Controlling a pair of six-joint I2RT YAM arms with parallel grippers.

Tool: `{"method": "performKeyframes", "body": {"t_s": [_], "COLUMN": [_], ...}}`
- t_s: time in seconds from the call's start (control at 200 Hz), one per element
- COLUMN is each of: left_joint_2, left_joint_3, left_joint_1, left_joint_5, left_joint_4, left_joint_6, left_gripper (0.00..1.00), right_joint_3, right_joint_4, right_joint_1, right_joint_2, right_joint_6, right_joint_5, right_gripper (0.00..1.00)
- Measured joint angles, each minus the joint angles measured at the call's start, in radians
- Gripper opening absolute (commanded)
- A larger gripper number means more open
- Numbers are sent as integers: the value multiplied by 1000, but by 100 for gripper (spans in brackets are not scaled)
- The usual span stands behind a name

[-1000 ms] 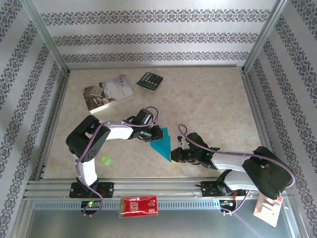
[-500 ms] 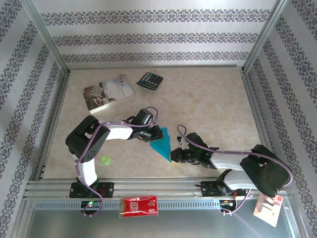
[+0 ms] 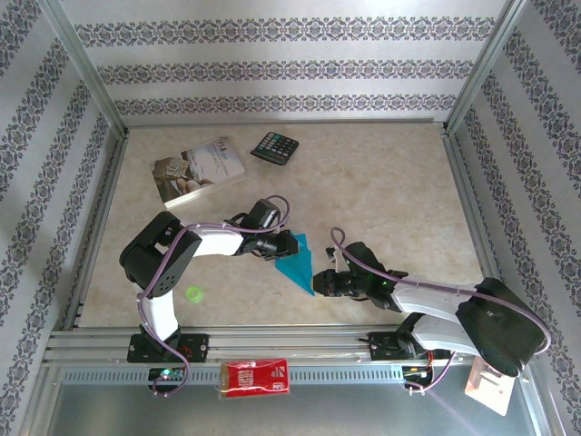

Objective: Fold a paper plane with a square sheet of paper (pick it up from the middle)
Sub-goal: Fourth fold the wing at the center of the table.

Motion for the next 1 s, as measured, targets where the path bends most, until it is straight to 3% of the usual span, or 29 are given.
{"method": "performKeyframes", "body": {"t_s": [0.999], "left_joint_2": [-4], "left_joint_3": [0], "left_joint_1": [5], "left_joint_5": [0], "left_joint_4": [-7], "left_joint_6": [0], "left_gripper": [16], "right_joint_3": [3], "right_joint_4": [11], "right_joint_1": [15], "right_joint_2": [103], "right_joint_6": [-5], "right_joint_5": [-5], "right_gripper": [6]}}
